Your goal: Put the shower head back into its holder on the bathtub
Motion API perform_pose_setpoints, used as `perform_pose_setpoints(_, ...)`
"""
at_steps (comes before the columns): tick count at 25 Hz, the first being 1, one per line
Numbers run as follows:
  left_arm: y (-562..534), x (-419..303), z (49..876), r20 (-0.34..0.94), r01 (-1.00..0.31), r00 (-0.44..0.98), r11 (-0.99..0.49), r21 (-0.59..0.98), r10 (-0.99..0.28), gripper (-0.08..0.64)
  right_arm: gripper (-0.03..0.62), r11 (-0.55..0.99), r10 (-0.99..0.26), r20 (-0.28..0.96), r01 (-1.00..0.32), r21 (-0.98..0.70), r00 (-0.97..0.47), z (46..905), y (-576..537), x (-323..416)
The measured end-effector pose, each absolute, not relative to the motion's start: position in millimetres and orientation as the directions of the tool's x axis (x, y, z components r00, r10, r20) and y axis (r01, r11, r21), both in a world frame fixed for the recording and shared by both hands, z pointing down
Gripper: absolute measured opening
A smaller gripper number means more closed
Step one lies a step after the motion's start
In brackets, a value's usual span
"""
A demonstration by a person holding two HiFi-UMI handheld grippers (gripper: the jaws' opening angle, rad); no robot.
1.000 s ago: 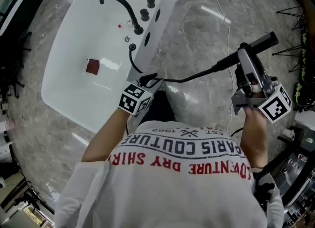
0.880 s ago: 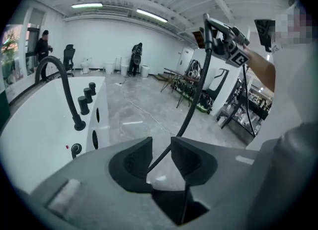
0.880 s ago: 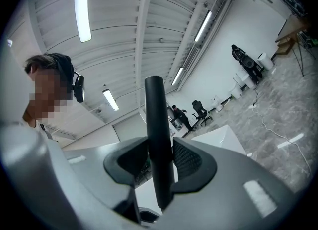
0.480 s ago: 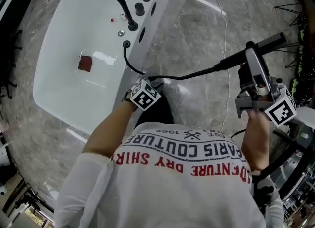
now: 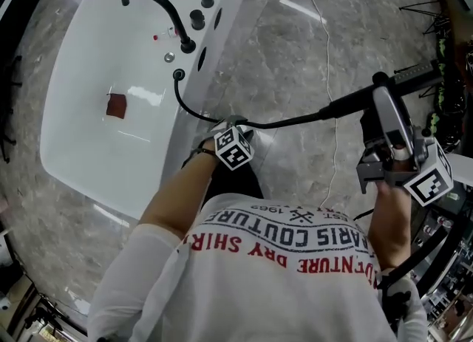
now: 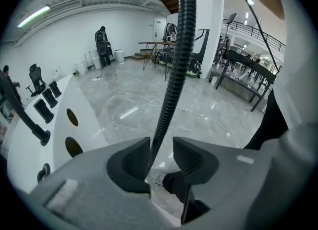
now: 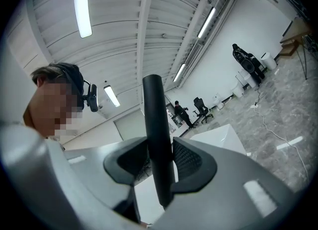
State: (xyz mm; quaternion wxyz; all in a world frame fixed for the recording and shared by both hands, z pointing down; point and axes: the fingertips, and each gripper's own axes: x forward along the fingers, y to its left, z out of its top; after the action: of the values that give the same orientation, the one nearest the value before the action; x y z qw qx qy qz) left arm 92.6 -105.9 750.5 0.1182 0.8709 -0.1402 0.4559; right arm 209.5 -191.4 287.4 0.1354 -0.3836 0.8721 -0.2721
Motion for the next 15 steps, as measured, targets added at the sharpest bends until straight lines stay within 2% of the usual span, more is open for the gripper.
perform_pose_setpoints(5, -110, 90, 762, 0.833, -0.381, 0.529, -0.923, 0.060, -0.164, 0.146, 0.149, 0.558, -0.746, -0.035, -0.594, -0.579, -0.666, 276, -182, 208)
perform_pose_setpoints(7, -114, 87, 769, 0.833, -0.399, 0.525, -0.915, 0.063, -0.171, 0.093, 0.149, 0.556, -0.749, -0.028, -0.606, -0.569, -0.662, 277, -183, 210)
perform_pose_setpoints(15, -104, 72, 762, 0.828, -0.448, 0.533, -0.889, 0.098, -0.177, 0.069, 0.147, 0.547, -0.770, 0.000, -0.660, -0.516, -0.638, 274, -169, 217)
